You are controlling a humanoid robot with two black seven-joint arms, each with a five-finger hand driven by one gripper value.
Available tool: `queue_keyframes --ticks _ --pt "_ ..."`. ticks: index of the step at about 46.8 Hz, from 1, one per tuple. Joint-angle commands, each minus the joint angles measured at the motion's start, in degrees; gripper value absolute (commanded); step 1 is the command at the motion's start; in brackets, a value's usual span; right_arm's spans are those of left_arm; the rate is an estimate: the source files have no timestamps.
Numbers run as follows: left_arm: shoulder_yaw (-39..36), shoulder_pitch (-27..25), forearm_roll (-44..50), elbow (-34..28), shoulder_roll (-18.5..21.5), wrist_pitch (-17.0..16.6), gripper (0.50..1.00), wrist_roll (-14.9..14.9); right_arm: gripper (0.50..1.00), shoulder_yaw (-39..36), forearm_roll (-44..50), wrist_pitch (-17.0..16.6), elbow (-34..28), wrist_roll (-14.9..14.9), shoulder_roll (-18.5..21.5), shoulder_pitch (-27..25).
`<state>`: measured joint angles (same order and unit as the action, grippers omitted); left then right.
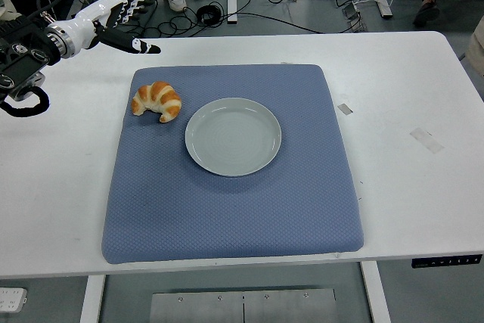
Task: Place the bread on the plate
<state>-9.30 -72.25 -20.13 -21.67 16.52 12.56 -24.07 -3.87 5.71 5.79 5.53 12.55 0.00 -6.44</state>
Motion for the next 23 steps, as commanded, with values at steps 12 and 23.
queue_keyframes --ticks 12,23 --pt "0.0 0.4 0.0 0.0 -0.1 -1.1 0.968 0.1 1.000 0.0 0.0 0.0 0.0 0.0 0.0 0.0" --pt "0.0 0.5 0.0 0.0 -0.1 -1.0 0.968 0.0 1.000 0.0 0.0 0.0 0.0 0.0 0.0 0.0"
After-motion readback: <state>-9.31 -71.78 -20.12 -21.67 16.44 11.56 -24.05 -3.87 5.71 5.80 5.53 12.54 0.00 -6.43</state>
